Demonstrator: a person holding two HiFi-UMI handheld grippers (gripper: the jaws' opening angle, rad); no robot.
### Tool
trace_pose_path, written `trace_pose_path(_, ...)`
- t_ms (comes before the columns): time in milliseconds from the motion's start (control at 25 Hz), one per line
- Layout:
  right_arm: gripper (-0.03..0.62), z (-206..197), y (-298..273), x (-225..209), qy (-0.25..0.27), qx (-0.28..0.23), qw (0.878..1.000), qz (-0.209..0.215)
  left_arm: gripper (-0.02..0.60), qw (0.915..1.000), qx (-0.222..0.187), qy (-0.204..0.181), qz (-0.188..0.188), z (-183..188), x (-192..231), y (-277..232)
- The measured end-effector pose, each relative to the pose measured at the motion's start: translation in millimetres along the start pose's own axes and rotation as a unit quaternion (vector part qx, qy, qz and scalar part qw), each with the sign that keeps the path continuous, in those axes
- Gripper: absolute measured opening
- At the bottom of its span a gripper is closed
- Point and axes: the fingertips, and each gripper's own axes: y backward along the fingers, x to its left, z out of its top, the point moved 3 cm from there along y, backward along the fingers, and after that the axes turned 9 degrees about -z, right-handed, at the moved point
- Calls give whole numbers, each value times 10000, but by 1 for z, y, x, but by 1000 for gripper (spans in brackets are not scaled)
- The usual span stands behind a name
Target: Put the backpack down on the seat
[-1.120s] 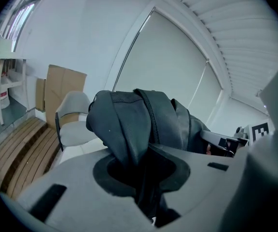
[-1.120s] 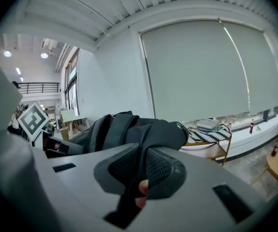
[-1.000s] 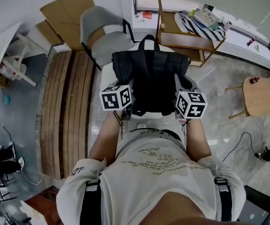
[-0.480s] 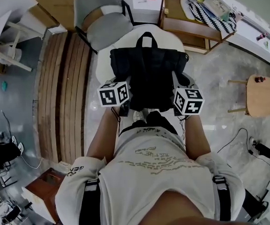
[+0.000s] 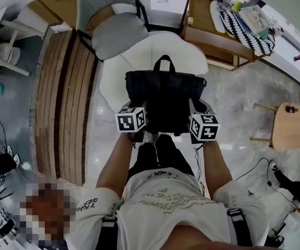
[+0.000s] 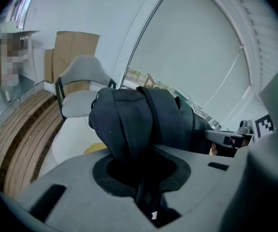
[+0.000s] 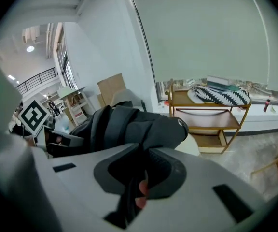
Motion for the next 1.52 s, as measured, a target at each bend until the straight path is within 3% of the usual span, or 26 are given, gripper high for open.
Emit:
trace_pose_path(360,43,-51,-107,-28,-23,592,9982,-49,77,9985,465,85,264,-35,58,-90)
trace_pose_path(520,43,-73,-147,-32,51,805,9967,-47,77,9974,611,-126,373,-54,86,-124)
trace_pose_path(760,43,-109,-201,-41,149,1118,9936,-74,78,9956,860,-102,362,-75,124,-170)
trace_pose_path(1000,43,-146,-246,-54,224,1365,9903,-118,80,9906,1227,-350,502,-103,154,-215)
trace_pose_path(1240,43,-178,-275,-65,247,1561,9869,-317,92,9872,1531,-158,415,-130,176,-250)
trace_pose_path(1520,43,-199,-296,-73,242,1517,9878,-253,105,9862,1614,-167,331,-150,189,-270)
